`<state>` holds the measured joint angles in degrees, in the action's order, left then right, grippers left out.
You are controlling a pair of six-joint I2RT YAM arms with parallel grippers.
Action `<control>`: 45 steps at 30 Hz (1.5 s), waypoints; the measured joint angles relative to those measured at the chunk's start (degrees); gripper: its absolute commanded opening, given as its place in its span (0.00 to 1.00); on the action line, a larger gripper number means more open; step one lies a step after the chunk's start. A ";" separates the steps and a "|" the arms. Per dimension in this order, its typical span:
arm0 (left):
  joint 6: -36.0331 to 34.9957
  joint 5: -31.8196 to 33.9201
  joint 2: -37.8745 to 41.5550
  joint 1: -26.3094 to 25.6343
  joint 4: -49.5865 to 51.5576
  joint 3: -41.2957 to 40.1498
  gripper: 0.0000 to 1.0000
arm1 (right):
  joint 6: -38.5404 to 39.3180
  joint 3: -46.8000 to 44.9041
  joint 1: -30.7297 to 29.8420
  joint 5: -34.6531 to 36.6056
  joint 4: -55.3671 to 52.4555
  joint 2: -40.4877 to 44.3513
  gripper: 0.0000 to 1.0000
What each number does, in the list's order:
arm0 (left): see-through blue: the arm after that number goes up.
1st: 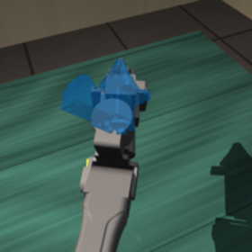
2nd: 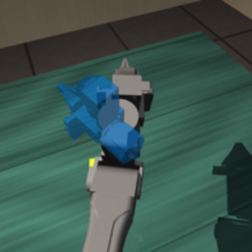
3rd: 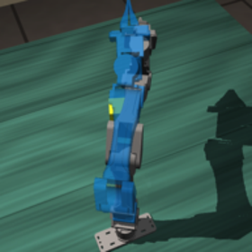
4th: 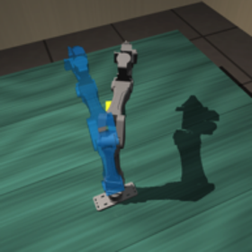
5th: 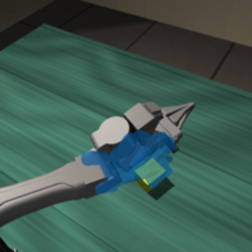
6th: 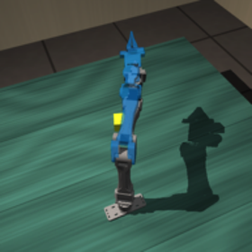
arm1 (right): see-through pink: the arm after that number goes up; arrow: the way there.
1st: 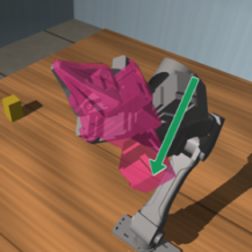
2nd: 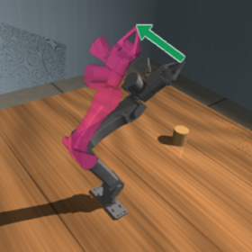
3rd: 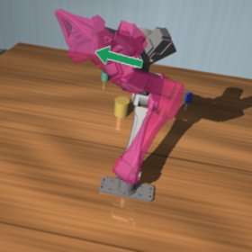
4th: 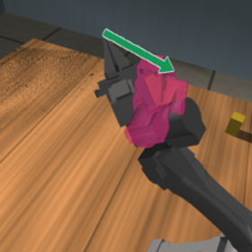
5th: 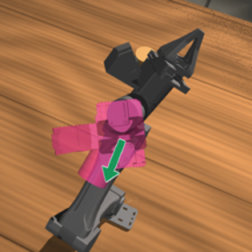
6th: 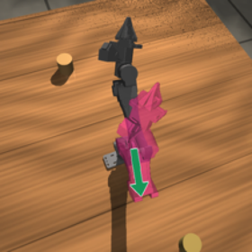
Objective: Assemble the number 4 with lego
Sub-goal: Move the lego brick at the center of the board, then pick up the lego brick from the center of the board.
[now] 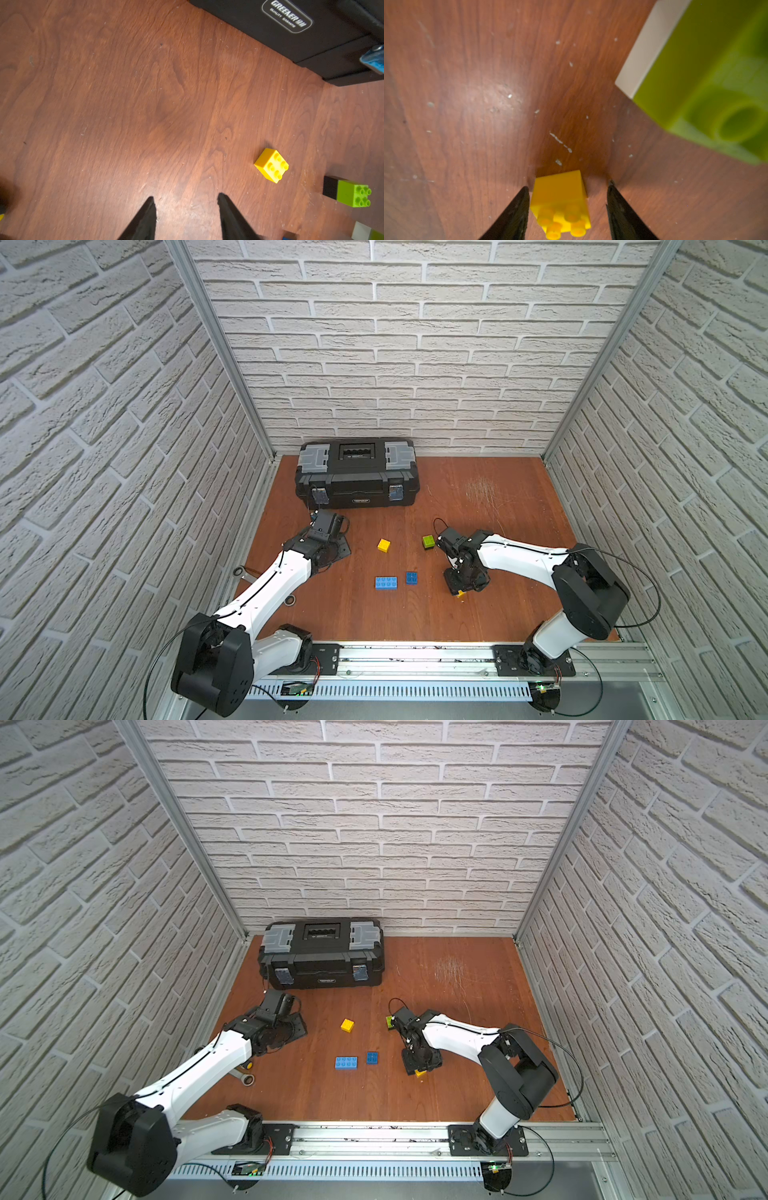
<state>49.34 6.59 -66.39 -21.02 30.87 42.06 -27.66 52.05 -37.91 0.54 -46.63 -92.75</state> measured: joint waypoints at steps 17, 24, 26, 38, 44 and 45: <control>0.81 -0.50 -4.87 0.00 -3.63 -1.31 0.49 | -2.60 9.62 -2.34 0.57 2.32 -6.14 0.18; 0.83 -0.66 -7.15 0.00 -6.40 -1.64 0.41 | -4.74 17.07 -2.38 2.14 2.05 -14.03 0.32; 0.81 -0.66 -8.66 0.00 -7.26 -1.90 0.41 | -5.11 17.66 -2.38 2.32 1.79 -14.25 0.42; 1.92 -4.48 -18.29 0.00 -17.92 -1.75 0.08 | -6.67 25.57 -5.79 6.16 -3.96 -11.32 0.50; 2.86 -7.45 -25.81 -2.51 -23.32 2.36 0.00 | -9.79 25.73 -7.30 6.88 -4.92 -8.83 0.48; 2.89 -7.85 -26.77 -3.43 -24.04 3.02 0.00 | -10.32 25.73 -7.50 6.93 -5.03 -8.79 0.48</control>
<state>52.23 -1.26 -93.17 -24.45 6.83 45.08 -37.98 77.78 -45.41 7.46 -51.66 -101.54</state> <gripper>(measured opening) 0.044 0.484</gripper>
